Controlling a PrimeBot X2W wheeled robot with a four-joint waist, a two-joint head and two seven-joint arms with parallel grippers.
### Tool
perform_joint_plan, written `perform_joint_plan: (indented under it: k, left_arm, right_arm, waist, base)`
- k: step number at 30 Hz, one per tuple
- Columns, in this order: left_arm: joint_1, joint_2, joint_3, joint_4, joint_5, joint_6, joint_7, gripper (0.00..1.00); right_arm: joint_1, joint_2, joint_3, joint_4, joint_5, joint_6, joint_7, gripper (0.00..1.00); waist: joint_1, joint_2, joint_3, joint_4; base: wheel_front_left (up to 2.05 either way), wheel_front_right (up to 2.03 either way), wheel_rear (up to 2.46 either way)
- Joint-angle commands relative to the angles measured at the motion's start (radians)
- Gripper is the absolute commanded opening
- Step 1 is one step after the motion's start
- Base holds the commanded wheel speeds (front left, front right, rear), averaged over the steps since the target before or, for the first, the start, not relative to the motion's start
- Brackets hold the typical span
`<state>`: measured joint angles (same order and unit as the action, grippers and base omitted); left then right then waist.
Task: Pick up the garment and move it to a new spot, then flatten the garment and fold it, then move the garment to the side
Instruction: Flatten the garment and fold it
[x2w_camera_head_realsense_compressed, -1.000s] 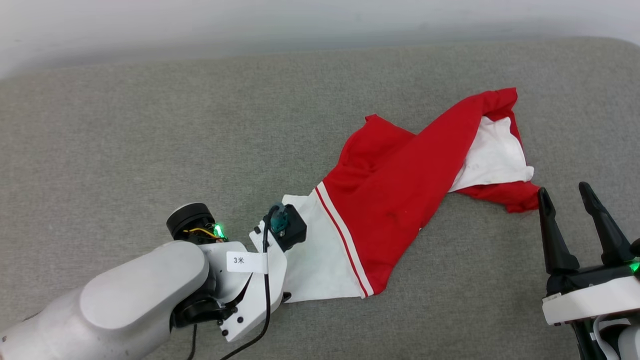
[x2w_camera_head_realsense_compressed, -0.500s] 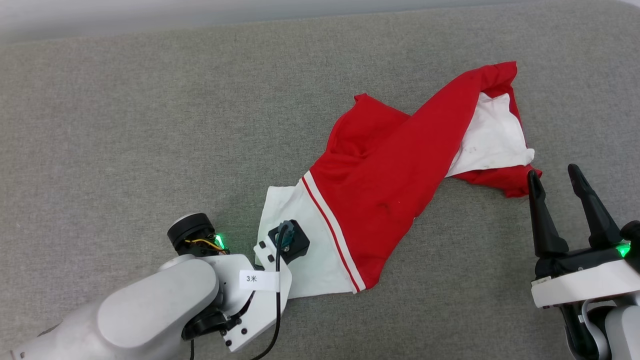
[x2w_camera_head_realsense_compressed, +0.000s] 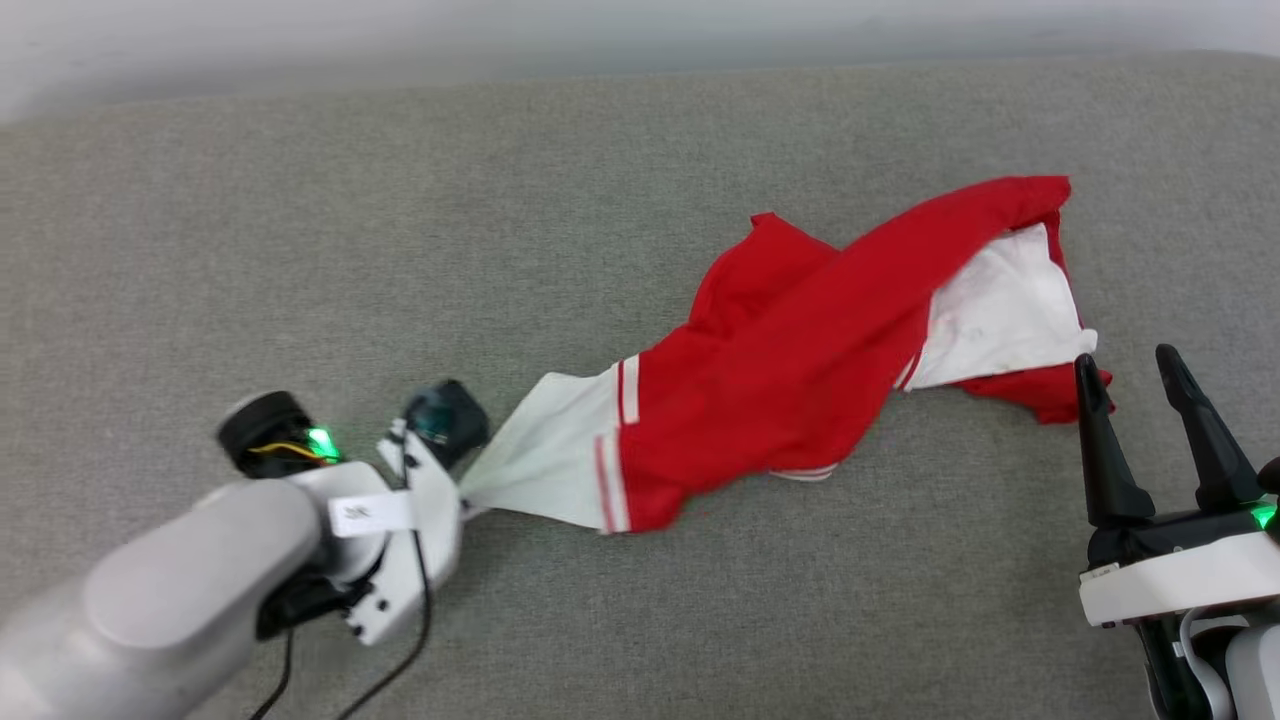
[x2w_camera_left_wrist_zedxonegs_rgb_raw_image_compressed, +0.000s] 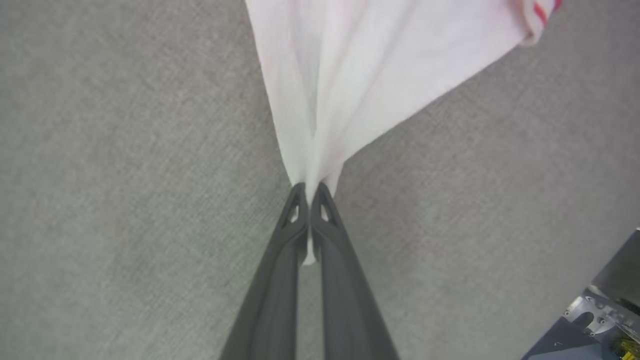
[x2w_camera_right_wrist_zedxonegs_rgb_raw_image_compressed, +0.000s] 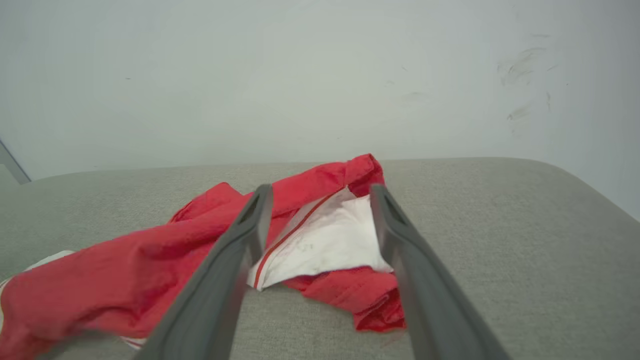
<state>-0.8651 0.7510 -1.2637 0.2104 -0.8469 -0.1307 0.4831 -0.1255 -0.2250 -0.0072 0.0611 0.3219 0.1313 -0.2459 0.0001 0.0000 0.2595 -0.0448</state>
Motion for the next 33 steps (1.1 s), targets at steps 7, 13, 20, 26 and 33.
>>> perform_joint_plan:
  k: [7,13,20,26,33]
  left_arm:
    - [0.021,0.074,0.038,0.095,-0.030,0.022,-0.050,0.00]
    - [0.038,0.114,0.058,0.217,-0.045,0.044,-0.080,0.00]
    - [0.050,0.144,0.050,0.325,-0.022,0.056,-0.102,0.00]
    - [0.091,0.072,0.084,0.369,-0.063,0.080,-0.211,1.00]
    - [0.141,0.019,0.162,0.313,-0.045,0.202,-0.505,1.00]
  right_arm:
    - [0.016,-0.009,-0.003,0.001,0.003,-0.001,0.004,1.00]
    - [0.018,-0.021,-0.008,0.008,0.005,-0.001,0.015,1.00]
    - [0.025,-0.031,-0.028,0.013,0.003,-0.001,0.025,1.00]
    - [0.033,-0.027,-0.023,0.018,-0.001,-0.001,0.032,1.00]
    - [0.048,-0.052,-0.031,0.005,0.006,-0.001,0.048,1.00]
  waist:
    - [-0.0001,0.0000,-0.011,0.015]
    - [-0.0001,0.0000,-0.006,0.008]
    - [-0.0001,0.0000,0.000,0.006]
    - [-0.0001,0.0000,-0.018,0.017]
    - [-0.0001,0.0000,-0.082,0.038]
  base:
    - [0.00,0.00,0.00]
    - [0.00,0.00,0.00]
    - [0.00,0.00,0.00]
    - [0.00,0.00,0.00]
    - [0.00,0.00,0.00]
